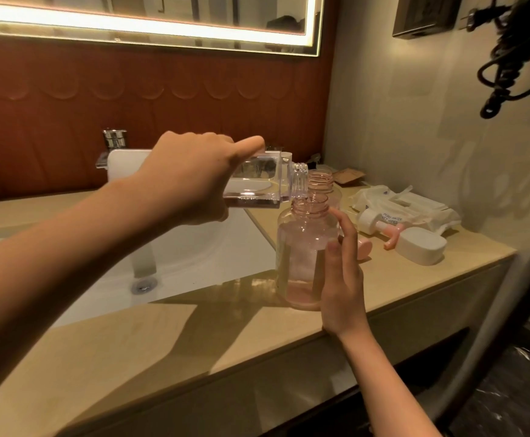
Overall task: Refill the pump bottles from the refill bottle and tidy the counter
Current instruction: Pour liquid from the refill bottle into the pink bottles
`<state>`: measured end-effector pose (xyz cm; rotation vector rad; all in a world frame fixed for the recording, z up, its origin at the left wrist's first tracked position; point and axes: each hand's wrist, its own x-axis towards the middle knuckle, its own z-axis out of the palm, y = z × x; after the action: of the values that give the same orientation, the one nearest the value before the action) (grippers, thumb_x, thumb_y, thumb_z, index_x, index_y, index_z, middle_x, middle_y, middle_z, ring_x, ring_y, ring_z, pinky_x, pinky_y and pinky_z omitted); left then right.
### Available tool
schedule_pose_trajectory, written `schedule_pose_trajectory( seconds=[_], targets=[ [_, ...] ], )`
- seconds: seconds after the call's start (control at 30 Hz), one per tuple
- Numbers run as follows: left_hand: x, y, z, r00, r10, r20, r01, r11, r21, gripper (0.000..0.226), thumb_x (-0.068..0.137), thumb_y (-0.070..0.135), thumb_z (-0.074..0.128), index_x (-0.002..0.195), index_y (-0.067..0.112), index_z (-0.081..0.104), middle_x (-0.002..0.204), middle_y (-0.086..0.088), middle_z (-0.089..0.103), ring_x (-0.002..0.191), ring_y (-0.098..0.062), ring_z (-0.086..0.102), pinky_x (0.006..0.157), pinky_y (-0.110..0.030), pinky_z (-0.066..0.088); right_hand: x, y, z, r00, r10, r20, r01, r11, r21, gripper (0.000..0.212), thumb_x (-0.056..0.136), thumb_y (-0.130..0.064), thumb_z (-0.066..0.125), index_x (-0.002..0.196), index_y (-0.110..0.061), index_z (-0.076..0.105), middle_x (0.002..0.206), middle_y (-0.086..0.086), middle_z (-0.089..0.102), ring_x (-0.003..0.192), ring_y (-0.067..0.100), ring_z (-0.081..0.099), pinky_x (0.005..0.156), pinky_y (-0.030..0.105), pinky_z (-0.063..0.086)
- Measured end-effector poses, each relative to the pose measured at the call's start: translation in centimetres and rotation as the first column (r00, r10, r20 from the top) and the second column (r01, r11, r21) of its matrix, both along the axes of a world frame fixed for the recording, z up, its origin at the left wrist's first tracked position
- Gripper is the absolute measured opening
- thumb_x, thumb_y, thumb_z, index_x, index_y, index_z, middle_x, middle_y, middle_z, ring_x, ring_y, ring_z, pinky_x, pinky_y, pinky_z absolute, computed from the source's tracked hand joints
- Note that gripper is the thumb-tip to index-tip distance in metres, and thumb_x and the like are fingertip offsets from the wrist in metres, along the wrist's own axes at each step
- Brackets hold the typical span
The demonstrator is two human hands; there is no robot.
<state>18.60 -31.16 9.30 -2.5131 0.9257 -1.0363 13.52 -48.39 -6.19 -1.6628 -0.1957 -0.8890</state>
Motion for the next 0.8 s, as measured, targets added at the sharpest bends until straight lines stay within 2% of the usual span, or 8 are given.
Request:
schedule_pose_trajectory(
  seconds=[0.1, 0.17, 0.5, 0.6, 0.7, 0.8],
  targets=[
    [-0.06, -0.03, 0.0, 1.0, 0.001, -0.006, -0.001, 1.0, -0.002, 0.084, 0.077, 0.033, 0.073, 0.142, 0.027, 0.018, 0.106, -0.001, 0.058, 0.079, -0.015, 0.05, 0.045, -0.018, 0.026, 0.02, -0.03, -0.01, 1.0, 0.004, 0.007, -0.004, 1.0, 0.003, 0.06, 0.083, -0.076, 0.024, 0.132, -0.043, 0.031, 0.14, -0.014, 0.041, 0.124, -0.006, 0.042, 0.09, 0.005, 0.035],
    [-0.03, -0.01, -0.01, 1.0, 0.001, -0.01, -0.001, 1.0, -0.006, 0.085, 0.077, 0.032, 0.073, 0.142, 0.027, 0.018, 0.104, -0.001, 0.058, 0.079, -0.015, 0.05, 0.046, -0.018, 0.027, 0.07, -0.05, -0.04, 1.0, 0.001, 0.004, -0.001, 1.0, 0.003, 0.06, 0.083, -0.076, 0.024, 0.133, -0.043, 0.031, 0.142, -0.01, 0.041, 0.127, -0.002, 0.041, 0.092, 0.006, 0.035],
    [0.14, -0.03, -0.09, 1.0, -0.004, -0.013, 0.004, 1.0, -0.014, 0.088, 0.078, 0.032, 0.072, 0.144, 0.027, 0.015, 0.108, -0.002, 0.058, 0.08, -0.015, 0.05, 0.047, -0.017, 0.028, 0.12, -0.06, -0.17, 1.0, -0.013, -0.005, 0.013, 1.0, -0.009, 0.058, 0.083, -0.077, 0.023, 0.132, -0.047, 0.03, 0.148, -0.005, 0.037, 0.133, 0.007, 0.038, 0.102, 0.017, 0.037],
    [0.15, -0.07, -0.13, 1.0, -0.006, -0.013, 0.006, 1.0, -0.013, 0.088, 0.078, 0.032, 0.073, 0.144, 0.027, 0.016, 0.109, -0.002, 0.059, 0.082, -0.015, 0.051, 0.047, -0.018, 0.029, 0.11, -0.08, -0.15, 1.0, -0.01, -0.003, 0.01, 1.0, -0.005, 0.059, 0.083, -0.077, 0.023, 0.133, -0.046, 0.03, 0.148, -0.007, 0.037, 0.133, 0.005, 0.037, 0.102, 0.014, 0.036],
    [0.13, -0.07, -0.06, 1.0, -0.006, -0.006, 0.005, 1.0, -0.01, 0.088, 0.078, 0.032, 0.073, 0.144, 0.027, 0.016, 0.108, -0.002, 0.059, 0.082, -0.016, 0.051, 0.048, -0.019, 0.031, 0.16, -0.11, -0.2, 1.0, -0.004, -0.006, 0.004, 1.0, -0.005, 0.059, 0.084, -0.076, 0.023, 0.133, -0.046, 0.029, 0.147, -0.006, 0.038, 0.133, 0.007, 0.039, 0.103, 0.021, 0.038],
    [0.13, -0.04, -0.07, 1.0, 0.0, -0.005, 0.0, 1.0, -0.002, 0.087, 0.077, 0.033, 0.073, 0.143, 0.028, 0.015, 0.109, -0.002, 0.058, 0.083, -0.016, 0.052, 0.048, -0.018, 0.03, 0.16, -0.11, -0.21, 1.0, 0.0, -0.005, 0.0, 1.0, -0.003, 0.06, 0.083, -0.077, 0.024, 0.134, -0.045, 0.03, 0.146, -0.005, 0.039, 0.131, 0.007, 0.04, 0.099, 0.014, 0.038]
  ],
)
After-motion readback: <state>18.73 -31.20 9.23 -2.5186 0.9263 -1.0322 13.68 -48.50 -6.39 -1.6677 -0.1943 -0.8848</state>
